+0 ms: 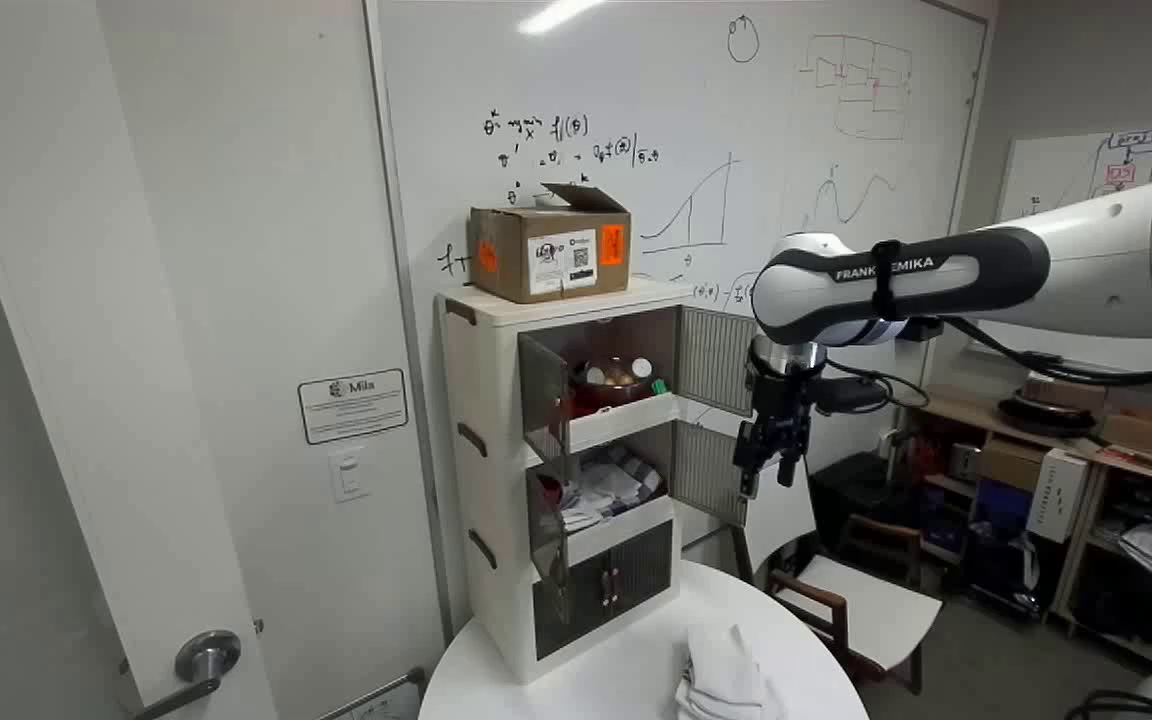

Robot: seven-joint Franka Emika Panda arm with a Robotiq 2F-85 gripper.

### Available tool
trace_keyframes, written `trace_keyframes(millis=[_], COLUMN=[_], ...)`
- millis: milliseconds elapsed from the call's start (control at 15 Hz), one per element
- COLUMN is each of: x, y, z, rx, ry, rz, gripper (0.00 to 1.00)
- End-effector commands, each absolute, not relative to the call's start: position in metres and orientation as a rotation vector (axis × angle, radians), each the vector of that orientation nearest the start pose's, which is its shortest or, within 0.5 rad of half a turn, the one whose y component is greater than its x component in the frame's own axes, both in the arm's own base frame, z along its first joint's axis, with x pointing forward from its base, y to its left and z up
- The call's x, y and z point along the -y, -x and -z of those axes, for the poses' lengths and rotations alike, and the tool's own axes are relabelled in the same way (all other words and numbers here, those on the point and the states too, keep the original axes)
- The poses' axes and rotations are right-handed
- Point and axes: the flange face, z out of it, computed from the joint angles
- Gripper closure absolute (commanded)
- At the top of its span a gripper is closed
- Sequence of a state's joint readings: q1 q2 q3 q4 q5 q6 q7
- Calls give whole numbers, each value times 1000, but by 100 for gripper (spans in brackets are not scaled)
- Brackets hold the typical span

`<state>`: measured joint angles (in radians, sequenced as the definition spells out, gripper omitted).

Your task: Put one towel in the middle cabinet

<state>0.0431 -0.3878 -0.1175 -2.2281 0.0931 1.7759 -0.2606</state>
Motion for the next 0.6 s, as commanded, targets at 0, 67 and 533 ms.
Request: trace_keyframes(millis=[0, 67, 533], x=[29, 29, 24], y=[-430, -430, -445], z=[-522, -522, -454], rx=[261, 261, 300], ry=[2985, 2986, 3213], rz=[-68, -68, 235], gripper=[0, 0, 0])
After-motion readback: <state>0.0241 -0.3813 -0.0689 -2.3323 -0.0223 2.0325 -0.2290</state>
